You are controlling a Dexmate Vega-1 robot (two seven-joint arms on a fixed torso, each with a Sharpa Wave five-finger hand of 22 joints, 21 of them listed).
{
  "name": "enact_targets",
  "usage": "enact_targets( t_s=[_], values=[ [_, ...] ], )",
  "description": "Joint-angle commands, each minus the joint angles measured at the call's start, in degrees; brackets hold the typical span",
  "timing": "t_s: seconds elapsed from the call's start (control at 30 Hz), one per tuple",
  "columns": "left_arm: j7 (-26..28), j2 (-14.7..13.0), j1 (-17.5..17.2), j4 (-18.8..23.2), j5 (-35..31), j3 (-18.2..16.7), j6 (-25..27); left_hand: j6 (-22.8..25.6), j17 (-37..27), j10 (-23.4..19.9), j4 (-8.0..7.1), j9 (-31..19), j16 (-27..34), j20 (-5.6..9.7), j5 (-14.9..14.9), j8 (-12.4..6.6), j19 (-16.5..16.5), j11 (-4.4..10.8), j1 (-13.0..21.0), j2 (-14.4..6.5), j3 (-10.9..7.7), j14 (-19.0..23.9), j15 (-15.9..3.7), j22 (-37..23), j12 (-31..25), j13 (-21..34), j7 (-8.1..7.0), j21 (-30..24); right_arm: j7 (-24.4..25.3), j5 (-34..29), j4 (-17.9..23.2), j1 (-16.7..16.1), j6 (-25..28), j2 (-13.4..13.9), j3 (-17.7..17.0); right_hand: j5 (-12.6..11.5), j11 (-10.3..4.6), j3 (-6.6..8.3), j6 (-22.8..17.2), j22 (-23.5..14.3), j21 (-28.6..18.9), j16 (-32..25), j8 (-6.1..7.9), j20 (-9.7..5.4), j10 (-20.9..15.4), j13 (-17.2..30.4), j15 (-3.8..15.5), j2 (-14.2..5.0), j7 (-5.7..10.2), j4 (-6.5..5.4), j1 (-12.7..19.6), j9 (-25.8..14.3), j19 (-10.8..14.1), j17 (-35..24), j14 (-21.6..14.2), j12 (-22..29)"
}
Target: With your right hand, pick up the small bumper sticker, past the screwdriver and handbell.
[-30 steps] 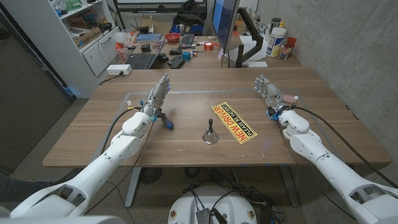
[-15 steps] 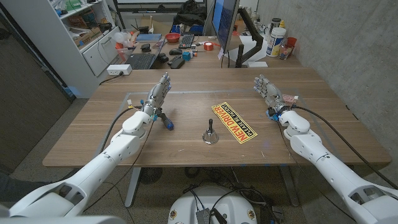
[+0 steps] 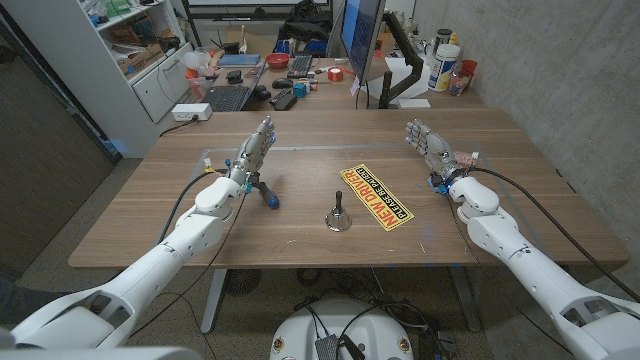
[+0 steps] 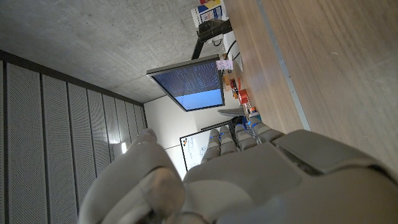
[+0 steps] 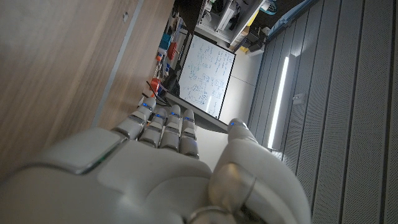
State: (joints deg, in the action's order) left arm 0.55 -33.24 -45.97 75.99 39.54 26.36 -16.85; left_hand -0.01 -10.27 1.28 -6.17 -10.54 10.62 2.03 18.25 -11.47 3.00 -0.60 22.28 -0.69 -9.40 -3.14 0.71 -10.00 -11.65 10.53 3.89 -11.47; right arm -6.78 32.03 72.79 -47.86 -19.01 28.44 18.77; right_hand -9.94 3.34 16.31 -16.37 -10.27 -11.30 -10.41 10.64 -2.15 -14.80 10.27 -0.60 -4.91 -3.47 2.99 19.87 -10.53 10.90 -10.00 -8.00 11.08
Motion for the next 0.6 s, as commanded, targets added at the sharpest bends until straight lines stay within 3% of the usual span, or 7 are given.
enact_targets(
  t_s=[0.03, 0.6],
  values=[
    [0.36, -0.95, 0.36, 0.15, 0.58, 0.95, 0.01, 0.48, -0.29, -0.15, 0.26, -0.08, 0.34, 1.35, 0.38, -0.12, 0.32, 0.82, 0.69, 0.09, 0.06, -0.28, -0.81, -0.29, -0.19, 0.32, -0.37, -0.24, -0.77, -0.55, 0.41, -0.49, -1.65, 0.47, -0.31, -0.35, -0.24, 0.06, -0.10, -0.30, -0.42, -0.26, 0.23, -0.16, 0.59, 0.11, -0.01, -0.02, 0.58, 0.38, 0.48, -0.28, 0.64, -0.24, -0.50, 0.12],
    [0.34, -2.16, 0.59, 1.41, 1.27, 1.80, -0.40, 0.80, -0.27, -0.27, 0.37, -0.08, 0.30, 1.64, 0.47, -0.11, 0.05, 1.97, 0.90, 0.00, 0.27, -0.15, -1.82, -0.29, -0.15, 0.31, -1.45, -0.27, -2.52, -1.41, 0.28, -1.13, -5.44, 1.35, -0.24, -0.38, -0.89, 0.16, -0.48, -0.29, -0.87, -0.59, 0.46, -0.99, 0.04, 0.13, 0.92, -0.39, 1.22, 0.89, 0.99, -0.32, 2.05, -0.18, -1.86, 0.52]
  ],
)
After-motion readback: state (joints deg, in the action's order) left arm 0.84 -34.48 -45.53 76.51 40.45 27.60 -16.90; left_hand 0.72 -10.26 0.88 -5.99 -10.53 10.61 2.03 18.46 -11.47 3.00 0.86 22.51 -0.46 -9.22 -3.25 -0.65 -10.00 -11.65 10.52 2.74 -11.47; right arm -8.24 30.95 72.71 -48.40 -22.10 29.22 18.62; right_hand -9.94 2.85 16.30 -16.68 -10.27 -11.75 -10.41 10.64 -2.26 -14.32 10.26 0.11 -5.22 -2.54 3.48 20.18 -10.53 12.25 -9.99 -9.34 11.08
